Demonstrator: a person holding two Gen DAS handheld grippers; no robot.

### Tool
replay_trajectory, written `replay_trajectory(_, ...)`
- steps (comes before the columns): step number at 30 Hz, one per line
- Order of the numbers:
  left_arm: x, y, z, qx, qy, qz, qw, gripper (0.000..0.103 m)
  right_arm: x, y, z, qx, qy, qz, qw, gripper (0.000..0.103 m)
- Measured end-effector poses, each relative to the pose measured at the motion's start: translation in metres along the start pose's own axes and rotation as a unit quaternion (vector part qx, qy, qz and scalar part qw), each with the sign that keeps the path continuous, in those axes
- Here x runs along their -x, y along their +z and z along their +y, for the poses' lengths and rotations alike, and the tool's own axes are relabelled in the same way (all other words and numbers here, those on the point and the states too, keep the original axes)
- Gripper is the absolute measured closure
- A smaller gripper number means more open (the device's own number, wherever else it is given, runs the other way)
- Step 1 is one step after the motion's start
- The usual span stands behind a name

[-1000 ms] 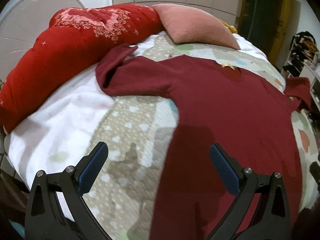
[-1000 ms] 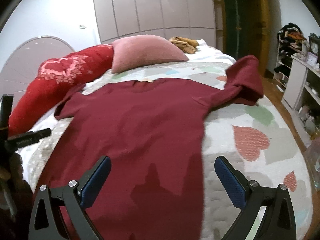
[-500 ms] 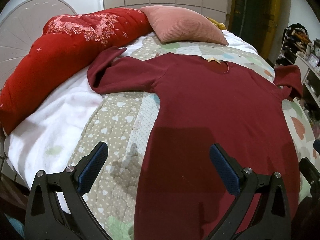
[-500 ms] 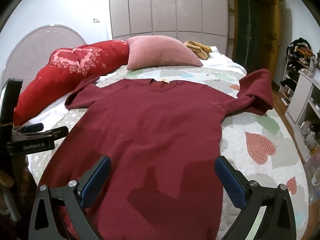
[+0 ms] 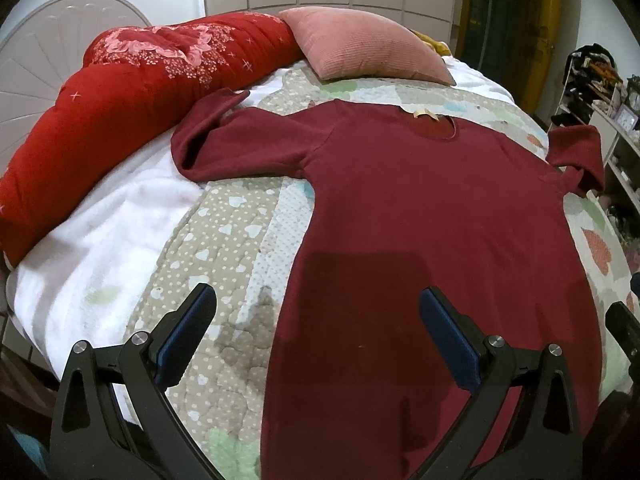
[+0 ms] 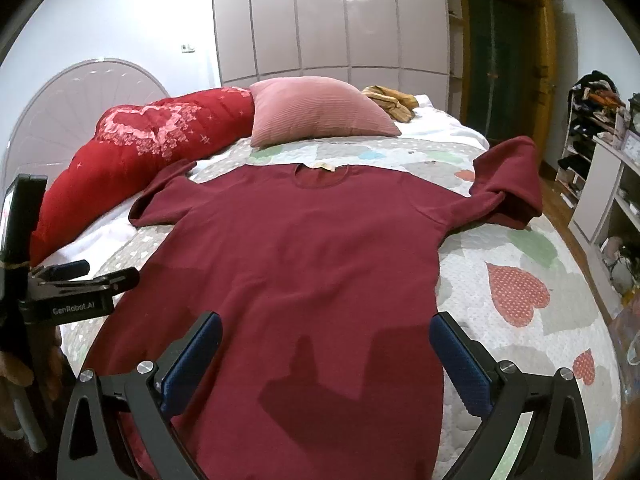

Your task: Fold small clothes

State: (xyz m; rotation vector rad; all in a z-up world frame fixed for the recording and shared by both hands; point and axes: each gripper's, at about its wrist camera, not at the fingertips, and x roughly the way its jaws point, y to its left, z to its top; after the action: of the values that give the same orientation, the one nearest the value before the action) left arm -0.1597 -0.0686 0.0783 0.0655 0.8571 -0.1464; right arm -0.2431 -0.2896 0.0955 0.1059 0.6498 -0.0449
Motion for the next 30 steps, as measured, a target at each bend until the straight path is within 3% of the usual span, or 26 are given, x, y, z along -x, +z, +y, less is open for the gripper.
replay_trajectory(30,-0.015,0.009,-0.011,-0.002,-0.018,0.002,0.9998,0.001,-0.030,0.019,-0.003,-0.028,-0.053,0.025,0.998,0.000)
